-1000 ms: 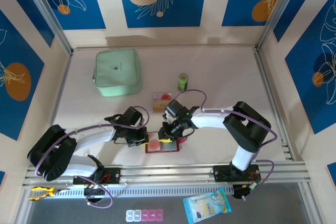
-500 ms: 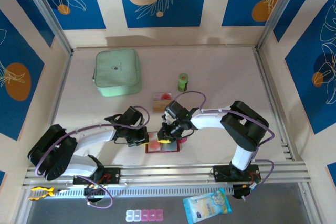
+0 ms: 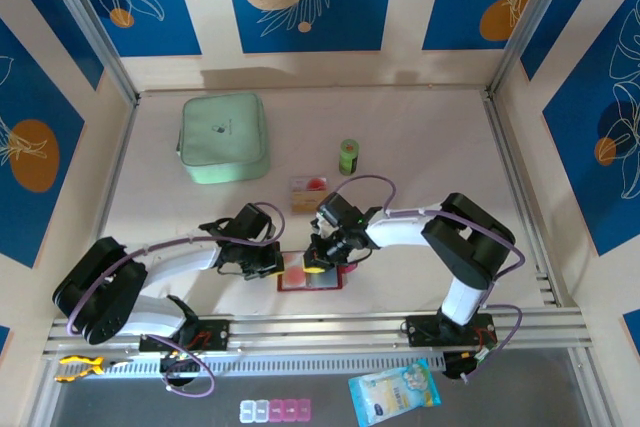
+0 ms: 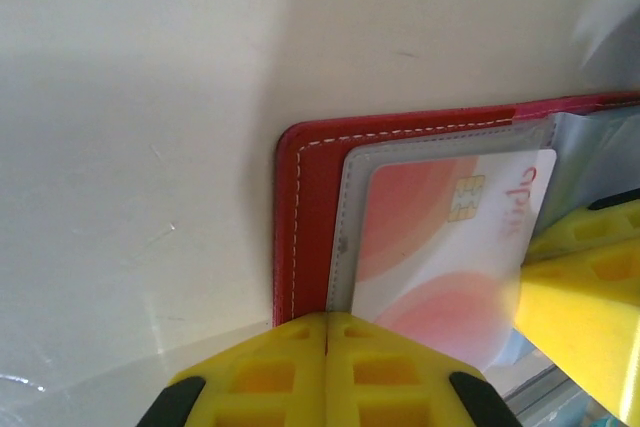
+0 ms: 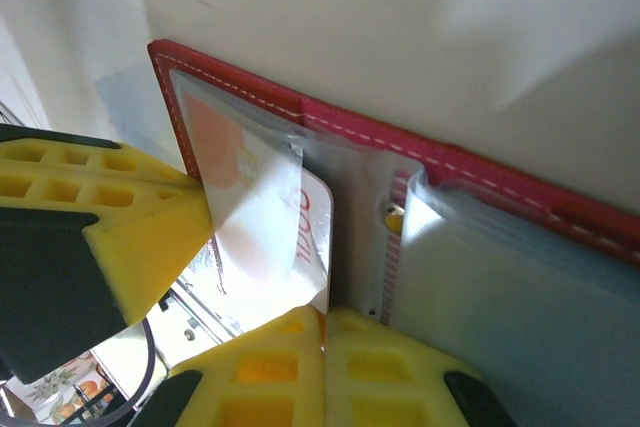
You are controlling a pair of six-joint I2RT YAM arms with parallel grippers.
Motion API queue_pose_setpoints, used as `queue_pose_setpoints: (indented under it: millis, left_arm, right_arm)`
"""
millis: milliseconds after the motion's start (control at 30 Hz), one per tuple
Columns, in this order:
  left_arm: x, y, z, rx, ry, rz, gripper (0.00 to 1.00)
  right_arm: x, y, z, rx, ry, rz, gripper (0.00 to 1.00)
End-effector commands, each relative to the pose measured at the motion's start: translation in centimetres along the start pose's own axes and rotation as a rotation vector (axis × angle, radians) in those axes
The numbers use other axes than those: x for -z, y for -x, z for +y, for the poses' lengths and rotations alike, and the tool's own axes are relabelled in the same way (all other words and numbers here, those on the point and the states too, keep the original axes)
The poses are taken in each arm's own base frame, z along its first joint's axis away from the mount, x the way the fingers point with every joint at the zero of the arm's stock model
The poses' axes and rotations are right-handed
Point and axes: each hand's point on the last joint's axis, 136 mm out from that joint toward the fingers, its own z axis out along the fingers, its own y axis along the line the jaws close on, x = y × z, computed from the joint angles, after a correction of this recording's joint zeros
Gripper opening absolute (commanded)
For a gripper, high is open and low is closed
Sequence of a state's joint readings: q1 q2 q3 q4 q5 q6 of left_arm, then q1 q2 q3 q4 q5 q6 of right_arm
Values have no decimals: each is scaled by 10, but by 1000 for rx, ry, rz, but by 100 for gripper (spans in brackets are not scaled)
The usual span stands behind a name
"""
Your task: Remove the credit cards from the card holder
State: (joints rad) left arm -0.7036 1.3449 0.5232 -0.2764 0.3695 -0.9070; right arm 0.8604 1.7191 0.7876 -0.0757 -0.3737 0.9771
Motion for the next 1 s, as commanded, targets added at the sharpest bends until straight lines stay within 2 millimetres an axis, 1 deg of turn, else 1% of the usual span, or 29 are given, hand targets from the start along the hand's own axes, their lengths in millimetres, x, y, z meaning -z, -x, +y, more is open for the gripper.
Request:
queue_pose_setpoints:
  millis: [0,200,433,533,733,833,967]
  left_arm:
    - [-7,-14,29,21,95,38,0]
    - [-8,-16,31,25,100,42,0]
    - [-7,-16,31,24,97,39,0]
    - [-7,-15,30,25,95,38,0]
    - [-8,-15,29,22,93,38,0]
    - [-8,-15,29,23,93,39,0]
    - [-7,-15,29,23,92,39,0]
  right_arm:
    - [7,-6,-10,-21,-31,0,4]
    - [16,-5,-12,-15,-45,-13,2]
    - [25,-8,-18,-13,-71,-17,2]
    - [27,-7,-13,-1,-51,-17,3]
    - [22,-3,6,17,57,-20,15]
    - [20,-2,9,22,77,-20,16]
    - [19,-2,6,18,66,-23,14]
